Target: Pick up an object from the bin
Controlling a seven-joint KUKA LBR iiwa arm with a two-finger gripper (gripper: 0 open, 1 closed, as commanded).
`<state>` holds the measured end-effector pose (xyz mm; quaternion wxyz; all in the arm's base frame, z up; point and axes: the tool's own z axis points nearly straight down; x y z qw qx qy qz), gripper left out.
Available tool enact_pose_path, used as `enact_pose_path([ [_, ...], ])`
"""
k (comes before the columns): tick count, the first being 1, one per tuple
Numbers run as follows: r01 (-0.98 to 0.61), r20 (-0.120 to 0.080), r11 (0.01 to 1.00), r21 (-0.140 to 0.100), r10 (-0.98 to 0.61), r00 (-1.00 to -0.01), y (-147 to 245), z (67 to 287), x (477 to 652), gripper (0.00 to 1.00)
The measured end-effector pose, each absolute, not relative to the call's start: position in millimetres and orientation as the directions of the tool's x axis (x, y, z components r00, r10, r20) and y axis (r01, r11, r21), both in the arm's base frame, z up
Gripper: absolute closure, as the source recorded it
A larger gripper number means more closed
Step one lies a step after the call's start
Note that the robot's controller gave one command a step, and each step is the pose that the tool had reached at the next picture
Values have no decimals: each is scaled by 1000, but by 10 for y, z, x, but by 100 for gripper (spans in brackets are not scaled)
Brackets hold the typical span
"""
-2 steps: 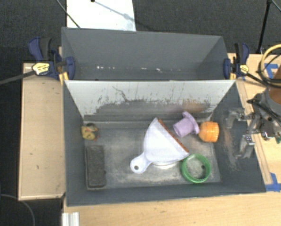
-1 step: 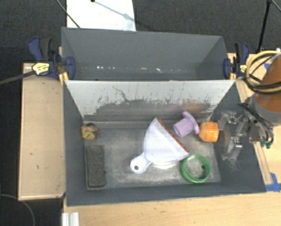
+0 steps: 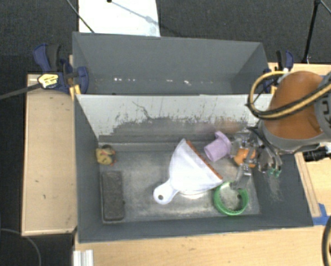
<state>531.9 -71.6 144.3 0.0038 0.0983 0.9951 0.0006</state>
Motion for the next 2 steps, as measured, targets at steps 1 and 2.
enact_pose_path([
  [1,295,0,956,1,295,-956,-822,1189,5134,0],
  [2,342,-2,940,0,342,-940,-515,979,5150,0],
])
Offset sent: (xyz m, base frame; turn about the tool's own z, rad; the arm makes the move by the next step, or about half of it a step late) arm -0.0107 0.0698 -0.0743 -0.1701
